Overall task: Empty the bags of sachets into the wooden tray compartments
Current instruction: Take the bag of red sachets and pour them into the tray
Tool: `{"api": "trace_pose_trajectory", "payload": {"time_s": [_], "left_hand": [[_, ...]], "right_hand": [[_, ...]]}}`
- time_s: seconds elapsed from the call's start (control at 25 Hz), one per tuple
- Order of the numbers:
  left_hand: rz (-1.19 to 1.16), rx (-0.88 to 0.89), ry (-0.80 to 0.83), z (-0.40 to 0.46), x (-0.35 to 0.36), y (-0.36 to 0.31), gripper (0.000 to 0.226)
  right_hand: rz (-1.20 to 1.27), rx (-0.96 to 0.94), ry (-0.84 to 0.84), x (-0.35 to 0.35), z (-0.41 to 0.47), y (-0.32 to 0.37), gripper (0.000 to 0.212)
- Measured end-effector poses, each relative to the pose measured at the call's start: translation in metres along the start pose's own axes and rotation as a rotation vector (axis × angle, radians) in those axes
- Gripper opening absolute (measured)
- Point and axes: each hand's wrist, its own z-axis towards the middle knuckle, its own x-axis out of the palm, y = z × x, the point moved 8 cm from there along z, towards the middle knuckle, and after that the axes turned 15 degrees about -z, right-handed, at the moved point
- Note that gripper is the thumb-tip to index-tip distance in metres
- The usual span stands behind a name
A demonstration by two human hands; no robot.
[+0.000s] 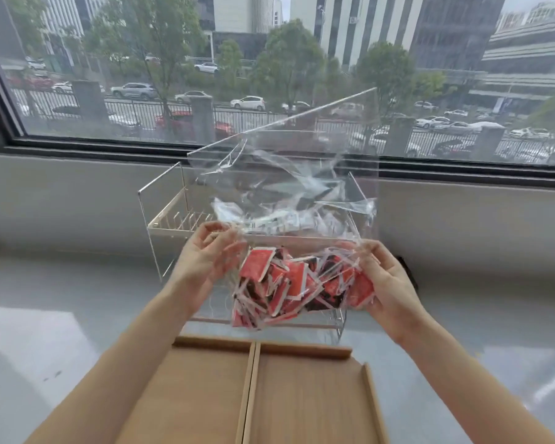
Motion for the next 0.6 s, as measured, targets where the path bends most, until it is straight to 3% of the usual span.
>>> {"api": "trace_pose_trajectory", "payload": {"time_s": [0.08, 0.28, 0.44, 0.6], "left_hand": [[0.058, -0.006, -0.012, -0.020, -0.007, 0.016, 0.016], [0.190, -0.092, -0.072, -0.058, -0.038, 0.056, 0.016], [0.192, -0.204, -0.165, -0.083, -0.061, 0.088, 0.024], [0.245, -0.246, -0.159, -0.096, -0.071, 0.101, 0.041]], "right_hand": [[-0.031, 0.086, -0.057, -0.013, -0.021, -0.033, 0.019], [-0.242, 0.235, -0.028, -0.018, -0.070, -0.094, 0.013], [-0.485, 0.257, 0.143, -0.002, -0.088, -0.111, 0.039], [-0.413, 0.227, 0.122, 0.000, -0.093, -0.105, 0.042]]}}
